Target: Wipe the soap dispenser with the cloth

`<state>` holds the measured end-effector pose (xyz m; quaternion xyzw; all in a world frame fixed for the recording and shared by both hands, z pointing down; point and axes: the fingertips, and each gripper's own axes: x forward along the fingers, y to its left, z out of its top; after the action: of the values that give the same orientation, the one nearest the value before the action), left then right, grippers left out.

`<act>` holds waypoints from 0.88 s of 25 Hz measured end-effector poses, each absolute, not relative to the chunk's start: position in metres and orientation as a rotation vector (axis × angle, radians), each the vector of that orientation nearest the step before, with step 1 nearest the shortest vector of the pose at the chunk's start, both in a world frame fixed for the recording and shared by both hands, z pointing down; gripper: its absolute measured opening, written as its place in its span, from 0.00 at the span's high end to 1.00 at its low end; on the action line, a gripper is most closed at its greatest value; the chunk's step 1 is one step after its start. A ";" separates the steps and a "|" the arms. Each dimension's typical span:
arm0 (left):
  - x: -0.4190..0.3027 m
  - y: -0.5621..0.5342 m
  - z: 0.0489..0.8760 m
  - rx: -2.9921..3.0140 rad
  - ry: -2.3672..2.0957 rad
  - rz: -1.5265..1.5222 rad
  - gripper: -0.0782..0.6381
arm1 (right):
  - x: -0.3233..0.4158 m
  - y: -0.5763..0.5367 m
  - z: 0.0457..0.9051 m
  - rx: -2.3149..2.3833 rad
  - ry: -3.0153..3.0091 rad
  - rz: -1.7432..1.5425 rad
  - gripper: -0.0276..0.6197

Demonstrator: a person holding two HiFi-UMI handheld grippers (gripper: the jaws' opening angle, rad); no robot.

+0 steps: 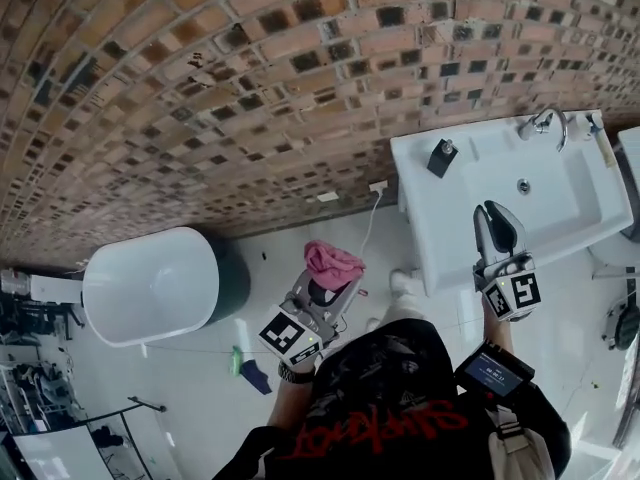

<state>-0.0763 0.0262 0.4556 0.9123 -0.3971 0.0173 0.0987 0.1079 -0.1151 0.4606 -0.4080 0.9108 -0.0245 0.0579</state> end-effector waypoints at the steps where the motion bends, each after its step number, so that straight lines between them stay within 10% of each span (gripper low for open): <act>1: -0.077 0.038 0.453 2.716 -1.166 0.037 0.76 | 0.103 -0.090 0.449 -1.221 2.769 -0.039 0.87; 22: 0.016 0.161 0.430 2.849 -0.907 -0.064 0.76 | 0.134 0.121 0.365 -1.184 2.792 0.158 0.96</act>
<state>0.0155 0.1608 0.4295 0.9499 -0.3025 -0.0214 0.0755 0.1338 0.1215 0.3653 -0.3892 0.9182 0.0521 0.0522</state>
